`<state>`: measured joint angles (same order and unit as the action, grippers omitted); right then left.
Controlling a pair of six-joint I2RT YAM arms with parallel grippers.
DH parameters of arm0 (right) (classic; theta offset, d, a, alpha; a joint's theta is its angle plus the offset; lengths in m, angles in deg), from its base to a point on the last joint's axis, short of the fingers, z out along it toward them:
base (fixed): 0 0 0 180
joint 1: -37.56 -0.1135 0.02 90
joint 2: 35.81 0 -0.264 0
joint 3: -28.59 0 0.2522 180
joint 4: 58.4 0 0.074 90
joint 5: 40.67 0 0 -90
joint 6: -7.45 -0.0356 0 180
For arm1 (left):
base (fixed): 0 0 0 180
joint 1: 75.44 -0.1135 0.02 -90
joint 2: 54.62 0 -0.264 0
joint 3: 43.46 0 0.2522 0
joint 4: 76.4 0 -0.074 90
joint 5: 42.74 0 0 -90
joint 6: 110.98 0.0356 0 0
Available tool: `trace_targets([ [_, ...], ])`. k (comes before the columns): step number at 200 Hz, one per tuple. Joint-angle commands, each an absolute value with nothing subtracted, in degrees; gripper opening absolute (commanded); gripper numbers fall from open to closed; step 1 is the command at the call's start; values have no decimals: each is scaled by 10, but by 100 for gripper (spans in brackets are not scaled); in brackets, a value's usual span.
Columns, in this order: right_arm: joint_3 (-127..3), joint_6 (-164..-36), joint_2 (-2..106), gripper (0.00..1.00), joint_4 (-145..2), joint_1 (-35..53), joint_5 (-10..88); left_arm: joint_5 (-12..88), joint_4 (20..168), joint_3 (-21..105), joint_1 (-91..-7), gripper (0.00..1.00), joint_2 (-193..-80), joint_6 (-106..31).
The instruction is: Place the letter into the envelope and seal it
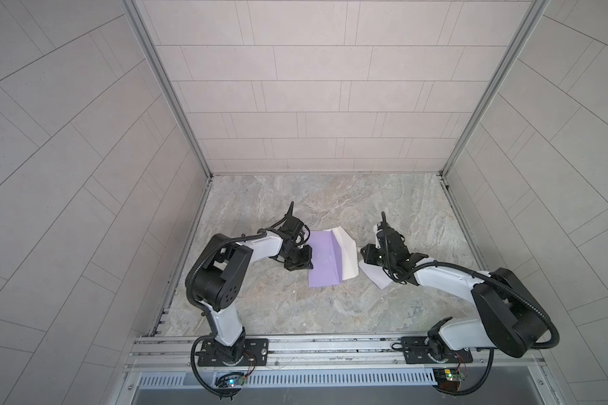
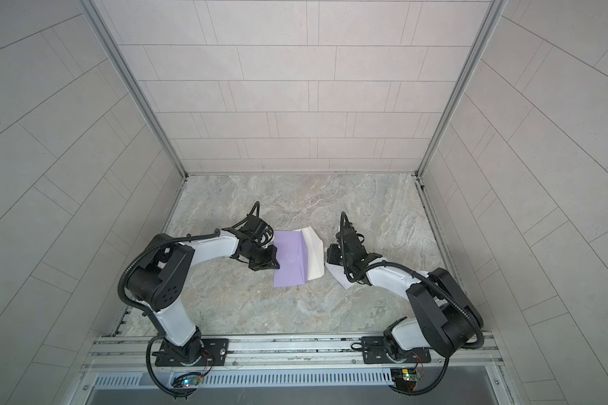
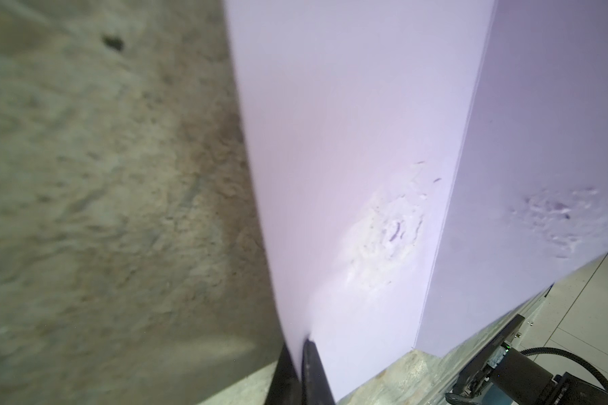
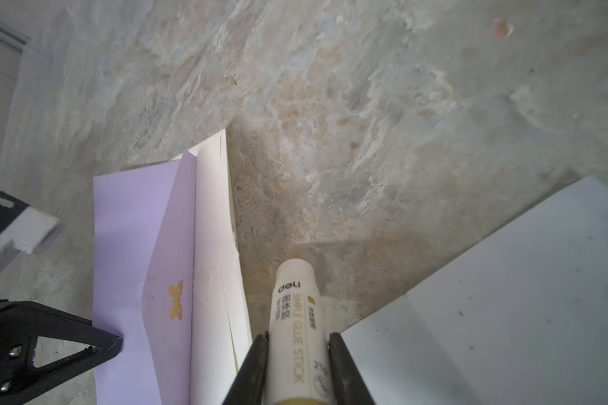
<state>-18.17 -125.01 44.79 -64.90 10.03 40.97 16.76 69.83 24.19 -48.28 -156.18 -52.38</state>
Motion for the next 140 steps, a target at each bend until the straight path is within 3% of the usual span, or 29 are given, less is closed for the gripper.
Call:
trace_targets([
  [1,-179,-1268,447,3,-638,89,400,204,652,239,-480,0,-1576,-513],
  [52,-153,-1292,425,36,-679,77,413,200,650,245,-478,0,-1585,-510],
  [72,-154,-1292,426,43,-686,78,412,200,648,248,-475,0,-1587,-510],
  [140,-187,-1266,425,45,-726,68,407,205,646,250,-471,0,-1590,-507],
])
